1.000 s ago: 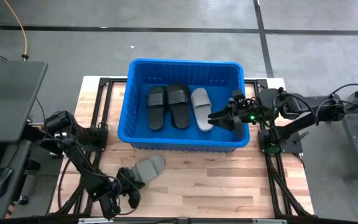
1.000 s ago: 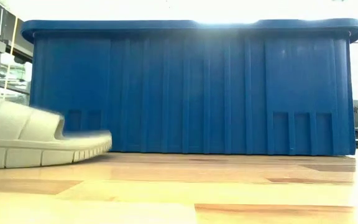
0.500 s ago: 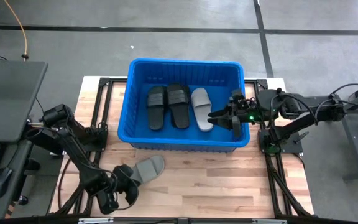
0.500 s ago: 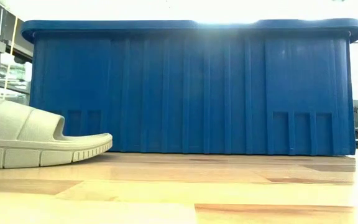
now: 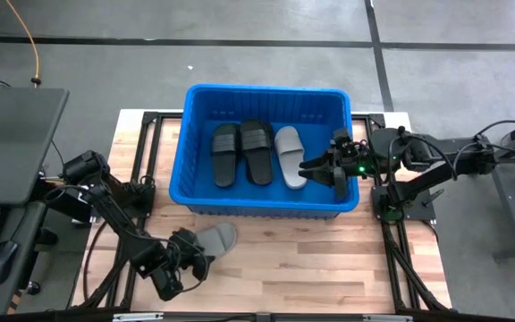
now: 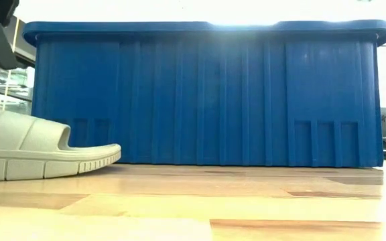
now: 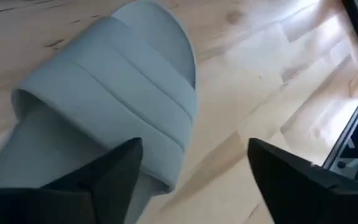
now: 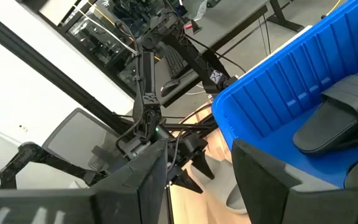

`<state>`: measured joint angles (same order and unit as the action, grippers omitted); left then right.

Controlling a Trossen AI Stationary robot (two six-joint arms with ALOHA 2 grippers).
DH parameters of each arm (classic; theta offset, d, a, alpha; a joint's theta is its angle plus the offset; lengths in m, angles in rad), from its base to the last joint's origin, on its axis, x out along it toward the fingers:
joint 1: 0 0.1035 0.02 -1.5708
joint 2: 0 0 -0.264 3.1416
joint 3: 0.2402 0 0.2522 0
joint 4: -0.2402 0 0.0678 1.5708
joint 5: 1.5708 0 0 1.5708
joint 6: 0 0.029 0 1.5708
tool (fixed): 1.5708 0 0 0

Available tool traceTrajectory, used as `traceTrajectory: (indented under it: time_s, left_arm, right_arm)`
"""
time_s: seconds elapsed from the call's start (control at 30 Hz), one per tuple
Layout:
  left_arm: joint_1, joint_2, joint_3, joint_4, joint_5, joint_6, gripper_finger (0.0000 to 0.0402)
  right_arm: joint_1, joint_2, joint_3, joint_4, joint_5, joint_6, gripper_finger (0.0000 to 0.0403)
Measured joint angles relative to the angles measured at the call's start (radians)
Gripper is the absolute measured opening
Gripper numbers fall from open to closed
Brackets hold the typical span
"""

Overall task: Pick and place slides into bin
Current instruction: Put the gray slide into the blue bin

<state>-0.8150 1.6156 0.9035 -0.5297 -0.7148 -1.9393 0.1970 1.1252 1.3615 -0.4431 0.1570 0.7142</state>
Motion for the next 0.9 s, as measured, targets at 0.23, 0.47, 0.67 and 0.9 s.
traceTrajectory:
  time_s: [0.23,0.47,0.67,0.9]
  left_arm:
    - [0.000,0.021,0.000,0.030,0.058,-0.015,0.0318]
    - [-0.013,0.024,0.005,0.110,0.122,-0.006,0.0276]
    - [-0.009,0.013,0.013,0.140,0.122,0.009,0.0241]
    - [-0.009,0.013,0.014,0.085,0.162,0.016,0.0238]
  right_arm:
    - [0.000,0.000,0.000,0.002,-0.028,-0.006,0.0170]
    - [0.000,0.000,0.000,0.001,-0.035,-0.024,0.0170]
    - [0.000,0.001,0.000,0.001,-0.035,-0.066,0.0170]
    - [0.000,0.001,0.000,0.000,-0.034,-0.087,0.0170]
